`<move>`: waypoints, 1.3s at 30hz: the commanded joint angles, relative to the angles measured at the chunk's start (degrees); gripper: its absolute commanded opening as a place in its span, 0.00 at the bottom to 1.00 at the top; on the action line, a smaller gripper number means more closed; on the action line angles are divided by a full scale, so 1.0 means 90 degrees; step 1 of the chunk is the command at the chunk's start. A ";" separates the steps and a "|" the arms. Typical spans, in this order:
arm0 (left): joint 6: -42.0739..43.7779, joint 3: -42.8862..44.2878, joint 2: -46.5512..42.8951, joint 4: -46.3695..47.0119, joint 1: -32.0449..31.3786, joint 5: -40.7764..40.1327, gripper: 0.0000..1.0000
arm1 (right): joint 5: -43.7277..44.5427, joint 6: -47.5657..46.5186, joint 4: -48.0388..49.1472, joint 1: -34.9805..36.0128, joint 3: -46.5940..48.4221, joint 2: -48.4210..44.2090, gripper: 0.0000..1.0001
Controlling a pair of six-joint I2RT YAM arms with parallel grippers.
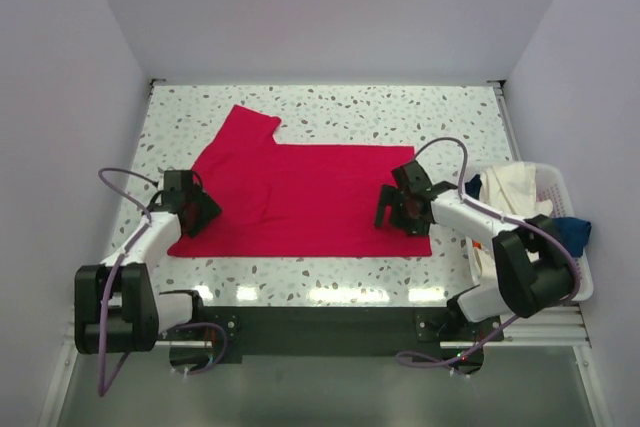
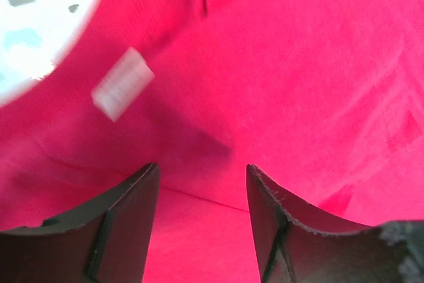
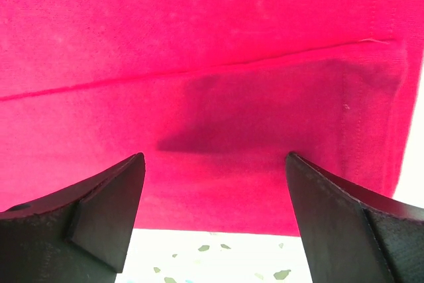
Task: Fold and stack the t-shirts
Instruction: Fold the tshirt
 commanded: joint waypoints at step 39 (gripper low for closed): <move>0.4116 0.9472 0.7781 0.0122 -0.0273 0.1241 0.67 | -0.0919 -0.1305 0.2522 -0.1346 0.3375 0.2338 0.86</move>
